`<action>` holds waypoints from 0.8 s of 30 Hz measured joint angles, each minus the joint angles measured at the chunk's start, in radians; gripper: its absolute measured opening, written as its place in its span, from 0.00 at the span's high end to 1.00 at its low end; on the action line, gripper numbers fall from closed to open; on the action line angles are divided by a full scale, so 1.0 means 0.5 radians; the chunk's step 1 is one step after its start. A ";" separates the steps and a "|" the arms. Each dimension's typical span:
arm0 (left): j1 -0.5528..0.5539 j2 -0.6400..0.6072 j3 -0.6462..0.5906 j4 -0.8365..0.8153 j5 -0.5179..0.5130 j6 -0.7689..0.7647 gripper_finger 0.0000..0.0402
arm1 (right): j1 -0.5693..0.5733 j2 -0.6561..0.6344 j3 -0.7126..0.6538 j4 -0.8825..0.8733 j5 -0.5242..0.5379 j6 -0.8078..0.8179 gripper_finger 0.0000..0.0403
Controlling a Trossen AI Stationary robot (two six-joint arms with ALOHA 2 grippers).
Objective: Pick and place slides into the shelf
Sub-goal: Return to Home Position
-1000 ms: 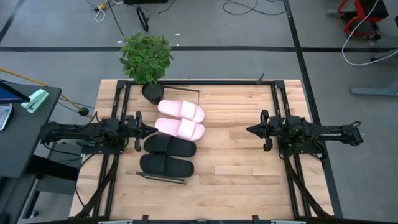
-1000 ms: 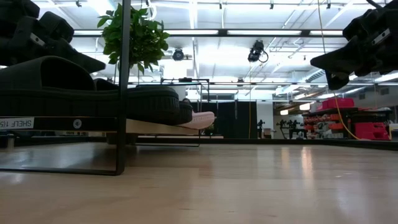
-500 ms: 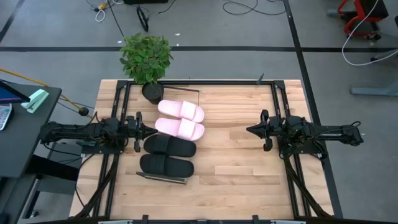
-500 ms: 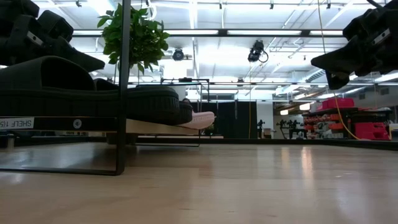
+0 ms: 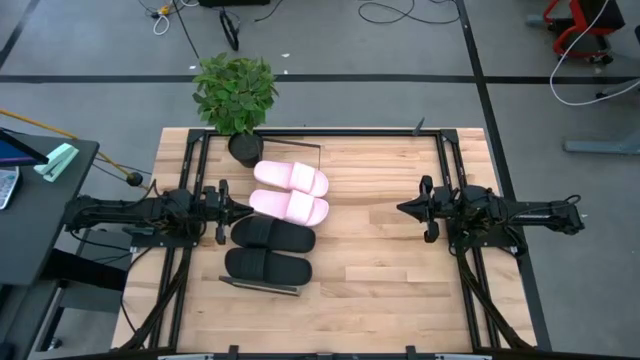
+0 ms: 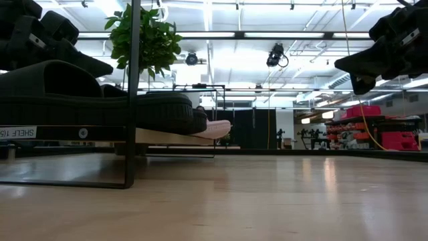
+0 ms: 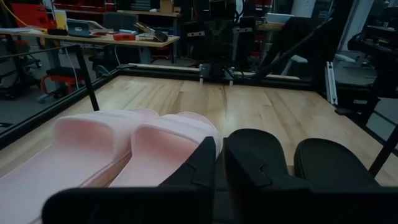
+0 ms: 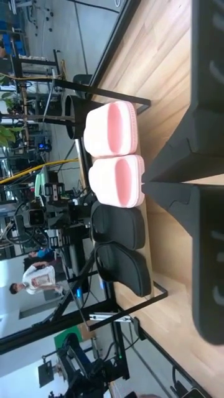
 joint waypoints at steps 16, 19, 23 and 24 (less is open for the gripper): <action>0.000 0.001 0.000 0.002 0.000 0.001 0.91 | 0.001 0.000 0.003 0.005 -0.002 -0.001 0.97; 0.000 0.000 0.000 0.002 0.000 0.000 0.90 | 0.000 0.000 0.003 0.005 -0.002 -0.001 0.97; 0.000 0.001 0.000 0.001 0.000 0.000 0.91 | 0.000 0.000 0.004 0.006 -0.002 -0.001 0.97; 0.000 0.001 0.000 0.002 0.000 0.001 0.91 | 0.000 0.000 0.004 0.006 -0.002 -0.001 0.97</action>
